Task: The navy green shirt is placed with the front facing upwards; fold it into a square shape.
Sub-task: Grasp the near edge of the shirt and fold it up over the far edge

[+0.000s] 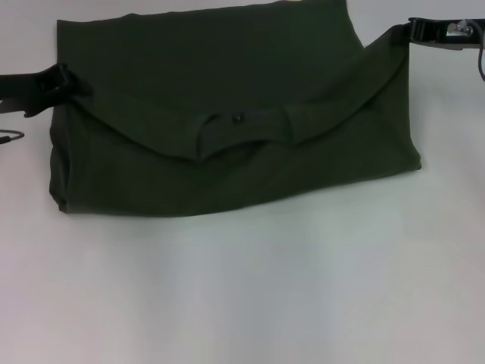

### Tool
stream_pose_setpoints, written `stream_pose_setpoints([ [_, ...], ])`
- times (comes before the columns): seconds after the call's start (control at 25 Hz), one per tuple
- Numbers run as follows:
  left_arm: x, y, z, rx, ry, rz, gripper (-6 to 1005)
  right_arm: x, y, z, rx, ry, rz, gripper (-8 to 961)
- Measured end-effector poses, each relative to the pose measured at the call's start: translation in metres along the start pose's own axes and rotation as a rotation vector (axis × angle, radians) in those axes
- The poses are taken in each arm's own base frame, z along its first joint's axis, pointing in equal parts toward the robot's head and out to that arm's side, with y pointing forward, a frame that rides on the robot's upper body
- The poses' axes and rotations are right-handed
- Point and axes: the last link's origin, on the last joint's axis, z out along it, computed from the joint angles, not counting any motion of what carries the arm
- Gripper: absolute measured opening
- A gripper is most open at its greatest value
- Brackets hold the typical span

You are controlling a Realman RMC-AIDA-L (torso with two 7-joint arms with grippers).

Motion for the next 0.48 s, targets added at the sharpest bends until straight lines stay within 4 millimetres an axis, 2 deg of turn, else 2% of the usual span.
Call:
stream_pose_setpoints([
  [0.24, 0.0003, 0.0021, 0.0050, -0.002, 0.018, 0.022, 135, 0.0025, -0.0027, 0.0070, 0.036, -0.019, 0.000, 24],
  [0.48, 0.0024, 0.0046, 0.0088, 0.000, 0.032, 0.044, 141, 0.0009, -0.0098, 0.0033, 0.058, -0.040, 0.018, 27],
])
